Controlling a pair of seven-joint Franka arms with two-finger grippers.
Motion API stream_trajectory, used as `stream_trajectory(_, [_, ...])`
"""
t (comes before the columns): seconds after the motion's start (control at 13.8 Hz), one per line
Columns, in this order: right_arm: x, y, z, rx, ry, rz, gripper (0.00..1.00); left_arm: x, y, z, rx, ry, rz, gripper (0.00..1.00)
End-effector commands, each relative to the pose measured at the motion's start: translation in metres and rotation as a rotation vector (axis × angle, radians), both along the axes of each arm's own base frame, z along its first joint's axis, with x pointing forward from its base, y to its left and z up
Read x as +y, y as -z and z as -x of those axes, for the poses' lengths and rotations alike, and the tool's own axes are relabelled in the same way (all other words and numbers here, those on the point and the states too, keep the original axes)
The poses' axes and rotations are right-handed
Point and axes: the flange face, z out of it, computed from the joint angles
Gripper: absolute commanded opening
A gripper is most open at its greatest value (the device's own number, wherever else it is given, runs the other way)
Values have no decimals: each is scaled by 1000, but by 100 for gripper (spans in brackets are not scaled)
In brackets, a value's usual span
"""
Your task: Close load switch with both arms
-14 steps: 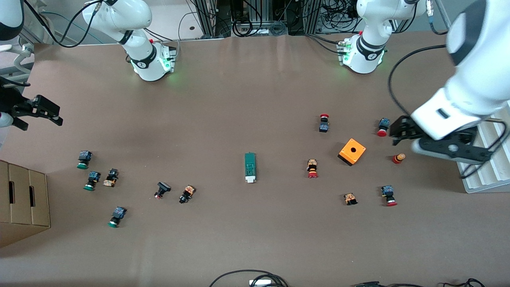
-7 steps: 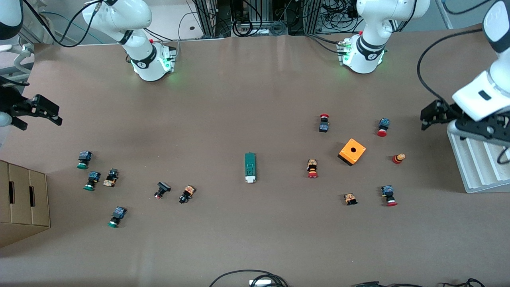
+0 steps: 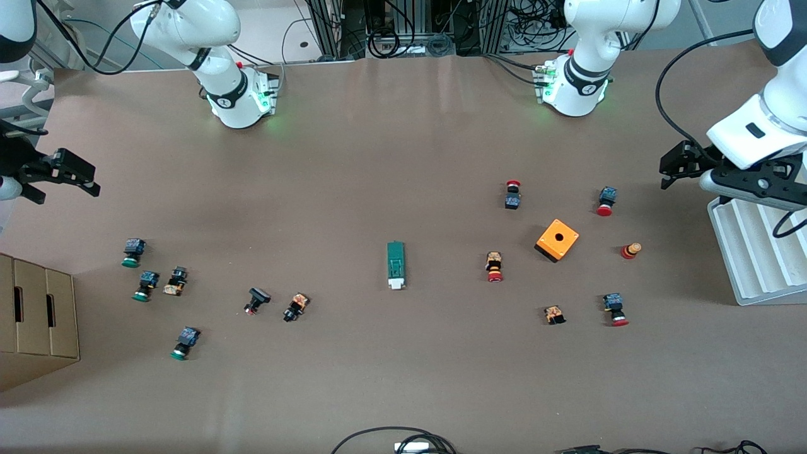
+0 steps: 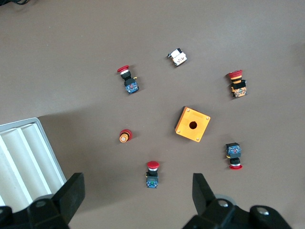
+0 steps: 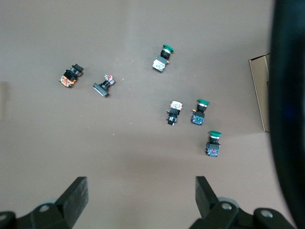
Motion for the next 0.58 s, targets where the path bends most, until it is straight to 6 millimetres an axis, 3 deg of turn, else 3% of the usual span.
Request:
stream_trajectory(0.0, [-1, -2, -1, 14, -8, -1, 100, -2, -8, -6, 19, 2, 1, 100])
stream_trajectory(0.51, [1, -2, -2, 16, -12, 1, 100, -2, -8, -6, 24, -62, -4, 100])
